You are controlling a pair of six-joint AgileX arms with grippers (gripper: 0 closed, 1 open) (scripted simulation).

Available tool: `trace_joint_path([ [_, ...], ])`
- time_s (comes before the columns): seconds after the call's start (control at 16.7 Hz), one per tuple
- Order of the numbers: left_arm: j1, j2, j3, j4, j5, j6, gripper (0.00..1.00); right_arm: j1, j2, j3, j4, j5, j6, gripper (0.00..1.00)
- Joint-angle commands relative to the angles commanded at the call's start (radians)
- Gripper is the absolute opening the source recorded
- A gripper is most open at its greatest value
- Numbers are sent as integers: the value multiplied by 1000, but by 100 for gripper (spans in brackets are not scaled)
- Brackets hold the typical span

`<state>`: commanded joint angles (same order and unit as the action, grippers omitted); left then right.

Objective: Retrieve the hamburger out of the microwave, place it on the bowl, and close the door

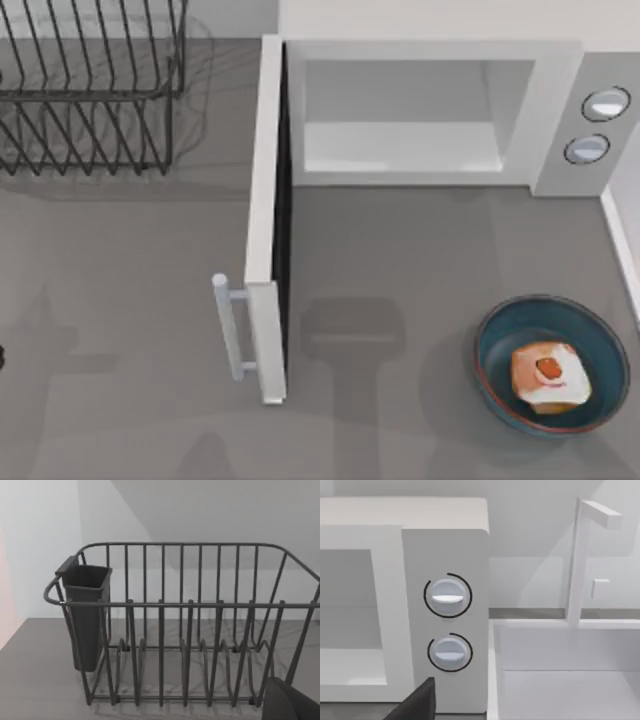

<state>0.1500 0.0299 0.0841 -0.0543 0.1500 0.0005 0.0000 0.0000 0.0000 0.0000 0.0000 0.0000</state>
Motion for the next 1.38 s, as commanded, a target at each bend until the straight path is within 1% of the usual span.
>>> trace_joint_path([
  [0.18, -20, -14, 7, -15, -20, 1, 0, 0, 0, 0, 0, 0, 0, 100],
  [0.3, -68, -39, 28, -63, -68, 0, 0, 0, 0, 0, 0, 0, 0, 100],
  [0.42, -139, -67, 45, -108, -139, 0, 0, 0, 0, 0, 0, 0, 0, 100],
  [0.54, -182, -88, 55, -139, -181, 0, 0, 0, 0, 0, 0, 0, 0, 100],
  [0.84, -188, -91, 54, -144, -187, -1, 0, 0, 0, 0, 0, 0, 0, 100],
  [0.96, -227, -118, 64, -182, -226, -1, 0, 0, 0, 0, 0, 0, 0, 100],
  [1.14, -325, -169, 74, -243, -325, -2, 0, 0, 0, 0, 0, 0, 0, 100],
  [1.26, -347, -183, 75, -259, -346, -2, 0, 0, 0, 0, 0, 0, 0, 100],
  [1.38, -347, -183, 75, -259, -346, -2, 0, 0, 0, 0, 0, 0, 0, 100],
])
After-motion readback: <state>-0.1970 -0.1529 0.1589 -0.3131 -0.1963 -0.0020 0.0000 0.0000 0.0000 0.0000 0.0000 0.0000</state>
